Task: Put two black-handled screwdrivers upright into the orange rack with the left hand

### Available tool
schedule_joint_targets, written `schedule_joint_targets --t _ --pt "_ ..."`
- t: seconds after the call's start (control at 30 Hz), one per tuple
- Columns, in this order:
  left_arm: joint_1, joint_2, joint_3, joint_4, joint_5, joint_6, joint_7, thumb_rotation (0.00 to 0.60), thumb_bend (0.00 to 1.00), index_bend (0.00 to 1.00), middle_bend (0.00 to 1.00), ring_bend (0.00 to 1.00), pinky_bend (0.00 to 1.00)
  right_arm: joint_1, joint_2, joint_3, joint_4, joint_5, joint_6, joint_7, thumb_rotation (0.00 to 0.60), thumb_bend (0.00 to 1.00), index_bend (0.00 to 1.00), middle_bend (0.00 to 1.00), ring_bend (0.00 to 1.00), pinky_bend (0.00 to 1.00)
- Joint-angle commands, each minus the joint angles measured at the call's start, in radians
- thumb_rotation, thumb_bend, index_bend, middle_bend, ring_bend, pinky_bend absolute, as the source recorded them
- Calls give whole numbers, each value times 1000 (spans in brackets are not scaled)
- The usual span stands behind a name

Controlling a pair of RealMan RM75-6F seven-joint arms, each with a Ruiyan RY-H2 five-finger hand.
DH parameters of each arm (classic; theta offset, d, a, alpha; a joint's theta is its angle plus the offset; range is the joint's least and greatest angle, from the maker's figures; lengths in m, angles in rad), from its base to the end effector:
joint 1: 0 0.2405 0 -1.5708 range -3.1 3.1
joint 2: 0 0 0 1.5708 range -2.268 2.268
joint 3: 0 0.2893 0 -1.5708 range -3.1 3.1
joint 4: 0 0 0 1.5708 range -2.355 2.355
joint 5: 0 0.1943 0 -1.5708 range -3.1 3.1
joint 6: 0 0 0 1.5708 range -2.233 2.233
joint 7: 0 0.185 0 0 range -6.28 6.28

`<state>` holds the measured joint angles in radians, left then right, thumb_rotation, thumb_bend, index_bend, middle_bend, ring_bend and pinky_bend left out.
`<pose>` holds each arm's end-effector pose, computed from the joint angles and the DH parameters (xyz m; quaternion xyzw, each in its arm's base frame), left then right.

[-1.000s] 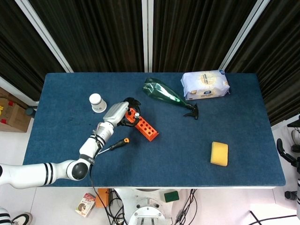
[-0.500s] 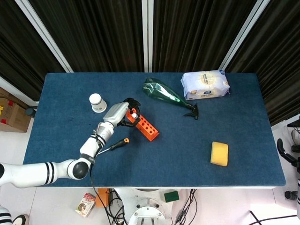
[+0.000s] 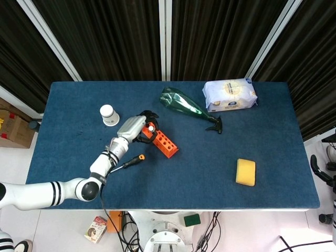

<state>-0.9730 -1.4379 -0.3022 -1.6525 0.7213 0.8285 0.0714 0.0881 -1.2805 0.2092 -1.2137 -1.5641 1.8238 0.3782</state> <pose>-0.0736 0.4336 0.0064 -0.6472 -0.5627 -0.4315 0.2799 -0.3366 -0.2344 0.2445 0.4922 -0.2492 0.5854 0.5941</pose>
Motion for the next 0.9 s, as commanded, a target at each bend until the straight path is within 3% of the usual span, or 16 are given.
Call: schedule_joint_targets --t 0.03,0.23,0.43,0.7,0.77,0.9 --pt "0 -2 -2 2 10 -5 -6 600 350 420 171 53 182 0 1 1 0 1 0 1 600 385 0 0 0 0" --pt "2 -2 -5 6 29 -12 -21 600 345 337 158 52 182 -1 2 1 1 2 1 5 600 385 0 0 0 0" --pt "19 16 -12 -27 75 18 -32 600 335 158 131 41 178 -1 4 5 3 6 1 11 600 385 0 0 0 0" --pt "80 68 -7 -114 169 124 -32 599 293 124 113 41 177 -2 3 4 4 5 1 15 600 385 0 0 0 0" --pt "95 74 -5 -127 189 143 -39 575 285 124 113 41 177 -1 2 3 4 4 1 14 600 385 0 0 0 0" --pt "117 62 -5 -138 230 167 -76 397 284 123 104 36 170 1 -1 2 1 -1 4 8 600 385 0 0 0 0"
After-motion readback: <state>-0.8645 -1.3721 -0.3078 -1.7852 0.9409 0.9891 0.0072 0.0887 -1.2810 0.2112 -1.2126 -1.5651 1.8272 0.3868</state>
